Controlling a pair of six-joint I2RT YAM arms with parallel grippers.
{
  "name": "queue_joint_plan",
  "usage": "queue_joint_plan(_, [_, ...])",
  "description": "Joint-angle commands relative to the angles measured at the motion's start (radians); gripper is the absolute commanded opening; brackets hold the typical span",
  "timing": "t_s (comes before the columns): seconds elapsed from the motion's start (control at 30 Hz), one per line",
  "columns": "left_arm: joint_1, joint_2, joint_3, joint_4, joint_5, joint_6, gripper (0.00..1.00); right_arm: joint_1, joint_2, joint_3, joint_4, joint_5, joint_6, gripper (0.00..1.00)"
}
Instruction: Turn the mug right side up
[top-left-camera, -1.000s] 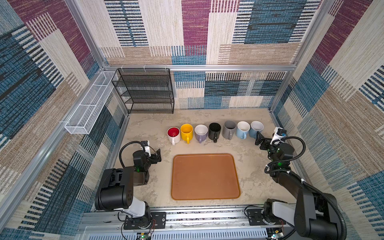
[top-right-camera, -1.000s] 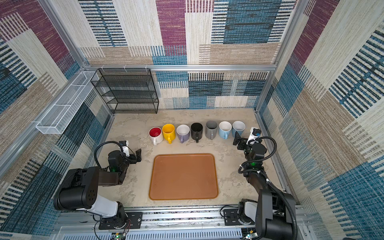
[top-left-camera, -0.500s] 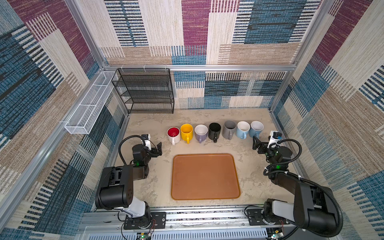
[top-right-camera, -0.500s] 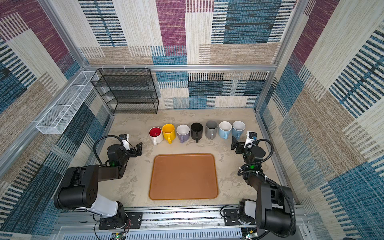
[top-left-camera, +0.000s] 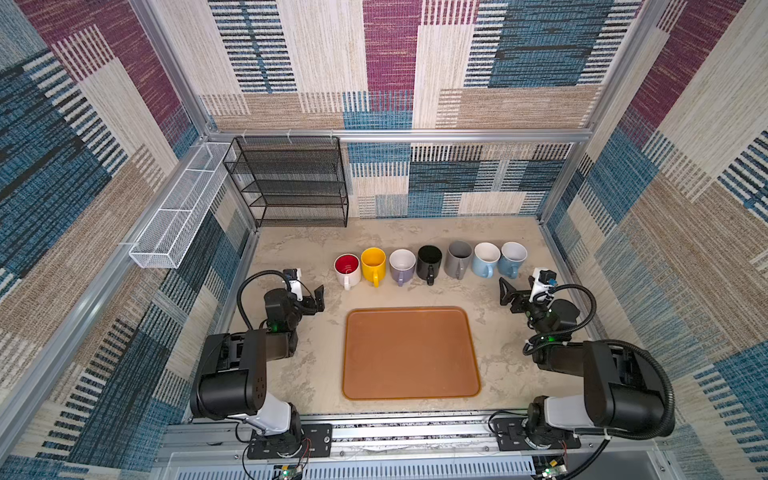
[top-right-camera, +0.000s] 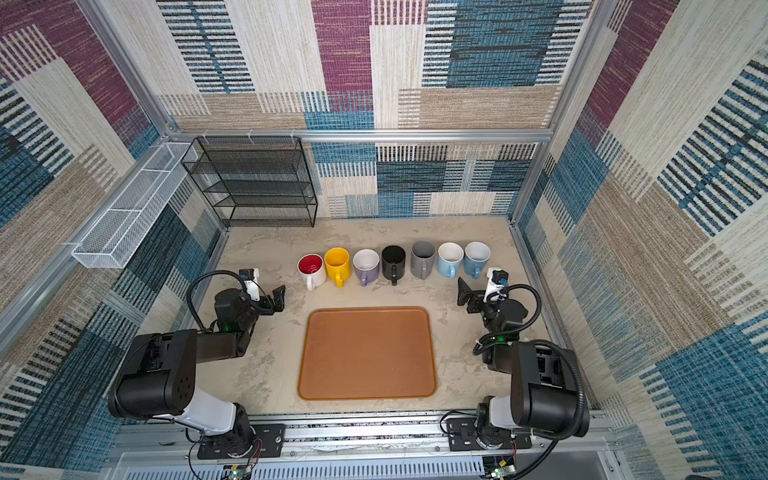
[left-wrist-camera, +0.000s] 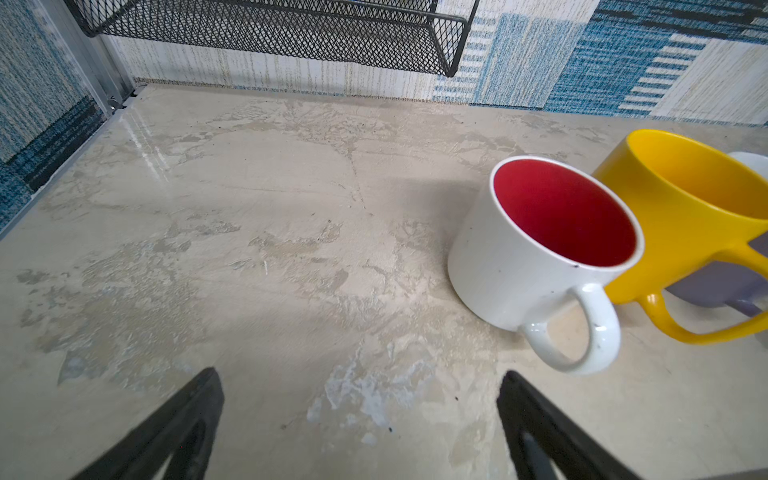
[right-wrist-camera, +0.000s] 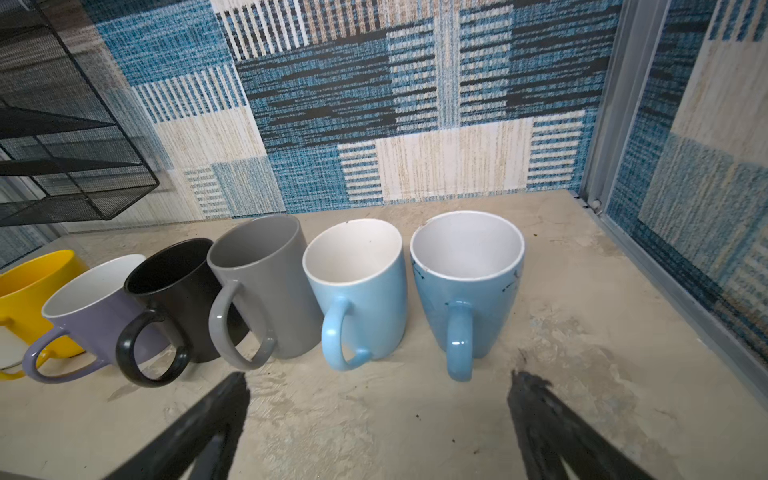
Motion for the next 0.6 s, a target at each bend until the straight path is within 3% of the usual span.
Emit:
queue_joint_plan(0.0, [0.002, 0.001, 0.004, 0.009, 0.003, 0.026, 0.99, 0.002, 0.031, 0.017, 0.08, -0.057, -0.019, 1.0])
queue_joint_plan(0.27, [0.002, 0.001, 0.004, 0.009, 0.003, 0.026, 0.99, 0.061, 0.072, 0.075, 0.008, -0.039, -0.086, 1.0])
queue_joint_plan(0.4, [0.002, 0.001, 0.005, 0.007, 0.003, 0.026, 0.99, 0.102, 0.062, 0.027, 0.07, 0.075, -0.096, 1.0])
queue_joint_plan(0.47, [0.002, 0.001, 0.004, 0.007, 0.004, 0.025, 0.99, 0.128, 0.129, -0.083, 0.336, 0.227, -0.06, 1.0])
queue_joint_plan(0.5, [0.002, 0.001, 0.005, 0.007, 0.003, 0.026, 0.99, 0.127, 0.101, -0.087, 0.334, 0.266, -0.045, 1.0])
queue_joint_plan(0.53, [0.002, 0.001, 0.004, 0.006, 0.002, 0.026, 0.99, 0.128, 0.072, -0.059, 0.214, 0.279, -0.048, 1.0])
queue_joint_plan(0.57, [0.002, 0.001, 0.005, 0.006, 0.002, 0.026, 0.99, 0.13, 0.115, -0.055, 0.264, 0.264, -0.054, 1.0])
